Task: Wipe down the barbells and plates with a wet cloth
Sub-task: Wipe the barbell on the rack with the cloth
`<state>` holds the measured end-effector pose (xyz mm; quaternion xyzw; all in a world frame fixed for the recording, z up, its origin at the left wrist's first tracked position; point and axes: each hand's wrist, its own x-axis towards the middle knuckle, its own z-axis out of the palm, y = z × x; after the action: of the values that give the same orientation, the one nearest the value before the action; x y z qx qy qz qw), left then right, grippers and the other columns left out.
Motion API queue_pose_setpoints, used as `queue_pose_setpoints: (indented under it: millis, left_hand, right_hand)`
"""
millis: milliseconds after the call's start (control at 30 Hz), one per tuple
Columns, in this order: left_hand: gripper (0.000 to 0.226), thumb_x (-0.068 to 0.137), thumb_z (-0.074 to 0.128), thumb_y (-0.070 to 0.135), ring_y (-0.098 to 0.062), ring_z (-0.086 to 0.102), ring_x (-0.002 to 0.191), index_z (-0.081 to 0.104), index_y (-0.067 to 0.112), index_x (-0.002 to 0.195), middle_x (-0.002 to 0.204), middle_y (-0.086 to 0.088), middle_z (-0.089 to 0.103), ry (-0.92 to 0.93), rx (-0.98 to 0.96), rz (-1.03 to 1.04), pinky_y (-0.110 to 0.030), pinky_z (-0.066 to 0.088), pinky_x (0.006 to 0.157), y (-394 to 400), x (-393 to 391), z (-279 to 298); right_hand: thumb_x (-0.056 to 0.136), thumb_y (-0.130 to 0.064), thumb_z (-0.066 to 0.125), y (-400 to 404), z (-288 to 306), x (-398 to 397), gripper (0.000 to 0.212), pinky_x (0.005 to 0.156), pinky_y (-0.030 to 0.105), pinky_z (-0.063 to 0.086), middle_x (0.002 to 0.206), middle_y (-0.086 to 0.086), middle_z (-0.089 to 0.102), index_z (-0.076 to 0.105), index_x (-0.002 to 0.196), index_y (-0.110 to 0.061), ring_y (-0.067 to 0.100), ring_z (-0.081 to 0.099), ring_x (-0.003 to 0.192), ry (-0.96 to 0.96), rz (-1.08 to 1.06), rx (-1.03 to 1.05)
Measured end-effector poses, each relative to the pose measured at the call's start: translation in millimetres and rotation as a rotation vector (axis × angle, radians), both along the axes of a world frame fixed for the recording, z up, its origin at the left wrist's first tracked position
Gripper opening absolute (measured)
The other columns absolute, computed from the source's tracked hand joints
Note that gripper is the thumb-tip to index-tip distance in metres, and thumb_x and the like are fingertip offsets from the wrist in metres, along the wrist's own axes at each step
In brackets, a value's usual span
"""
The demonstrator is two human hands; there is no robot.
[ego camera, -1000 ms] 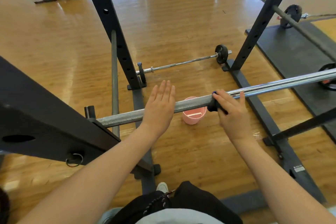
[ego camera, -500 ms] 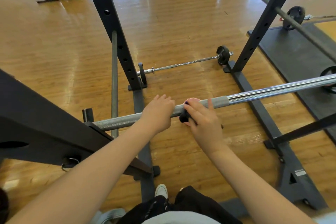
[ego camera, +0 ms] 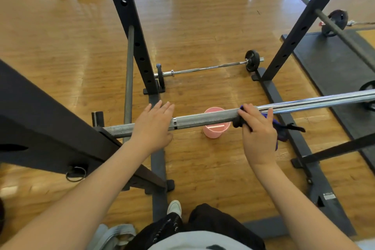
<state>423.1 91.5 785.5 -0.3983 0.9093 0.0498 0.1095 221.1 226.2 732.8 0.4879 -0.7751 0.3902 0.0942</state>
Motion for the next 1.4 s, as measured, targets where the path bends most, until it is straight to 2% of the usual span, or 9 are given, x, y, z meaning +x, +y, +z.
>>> queue_pose_setpoints:
  millis: [167,300,400,600,767,967,1100,1233,1400]
  left_hand:
    - [0.081,0.091,0.057,0.03,-0.018,0.004,0.146,0.005,0.016,0.152,0.159,-0.001,0.009,0.026,-0.004,0.009,-0.034,0.004,0.117,1,0,0]
    - [0.079,0.091,0.057,0.029,-0.017,0.006,0.146,0.007,0.018,0.152,0.159,0.001,0.012,0.034,-0.018,0.019,-0.034,0.005,0.117,1,0,-1]
    - [0.08,0.092,0.055,0.028,-0.019,0.005,0.146,0.002,0.016,0.152,0.159,-0.001,0.01,0.038,-0.04,0.022,-0.036,0.002,0.117,2,2,0]
    - [0.088,0.095,0.044,0.044,-0.029,-0.012,0.145,-0.014,0.005,0.148,0.158,-0.014,-0.01,0.094,-0.158,0.381,-0.039,-0.007,0.115,37,31,-4]
    - [0.094,0.096,0.041,0.037,-0.026,-0.031,0.136,-0.04,0.004,0.13,0.146,-0.013,-0.036,0.139,-0.117,0.447,-0.034,-0.013,0.112,68,57,-19]
    - [0.092,0.095,0.042,0.034,-0.027,-0.034,0.134,-0.037,0.001,0.128,0.134,-0.015,-0.047,0.24,-0.094,0.495,-0.033,-0.01,0.111,79,61,-31]
    - [0.094,0.091,0.048,0.031,-0.028,-0.029,0.135,-0.03,-0.002,0.131,0.138,-0.021,-0.041,0.215,-0.09,0.483,-0.033,-0.004,0.114,76,62,-29]
    - [0.107,0.05,0.084,0.025,-0.039,0.041,0.131,0.028,-0.012,0.133,0.143,-0.029,0.031,0.245,-0.148,0.471,-0.039,0.04,0.1,74,63,-31]
    - [0.102,0.056,0.081,0.033,-0.038,0.039,0.133,0.029,-0.006,0.135,0.144,-0.028,0.028,0.125,-0.211,0.445,-0.041,0.035,0.105,75,62,-33]
  right_hand:
    - [0.07,0.014,0.07,-35,-3,71,0.03,0.108,0.055,0.023,0.108,0.016,0.069,0.072,0.096,0.0,0.032,0.064,0.105,0.062,0.212,-0.016]
    - [0.083,-0.003,0.058,-34,1,65,0.022,0.102,0.056,0.032,0.108,0.014,0.069,0.072,0.1,-0.002,0.028,0.065,0.104,0.118,0.334,-0.031]
    - [0.073,0.007,0.074,-29,10,47,0.042,0.104,0.056,0.028,0.113,0.013,0.068,0.066,0.113,0.0,0.022,0.062,0.108,0.123,0.358,0.01]
    - [0.074,0.001,0.07,-30,7,64,0.039,0.111,0.045,0.02,0.116,0.015,0.066,0.066,0.113,0.001,0.027,0.06,0.112,0.034,0.26,0.03]
    - [0.07,0.004,0.075,-65,15,103,0.027,0.102,0.057,0.027,0.096,0.016,0.071,0.071,0.096,0.003,0.028,0.069,0.089,0.124,0.416,-0.012]
    - [0.061,0.009,0.082,-97,14,147,0.037,0.1,0.055,0.031,0.094,0.014,0.072,0.071,0.095,0.001,0.025,0.069,0.088,0.201,0.658,0.011]
    - [0.061,0.008,0.082,-79,12,115,0.046,0.106,0.055,0.025,0.107,0.011,0.07,0.071,0.103,-0.004,0.024,0.068,0.098,0.257,0.676,0.063]
    - [0.065,0.008,0.081,-67,9,106,0.041,0.106,0.055,0.027,0.109,0.012,0.069,0.072,0.103,-0.004,0.026,0.066,0.103,0.226,0.615,0.033]
    - [0.068,0.009,0.078,-84,9,134,0.028,0.103,0.057,0.029,0.098,0.016,0.071,0.072,0.095,0.001,0.027,0.069,0.092,0.178,0.618,-0.03]
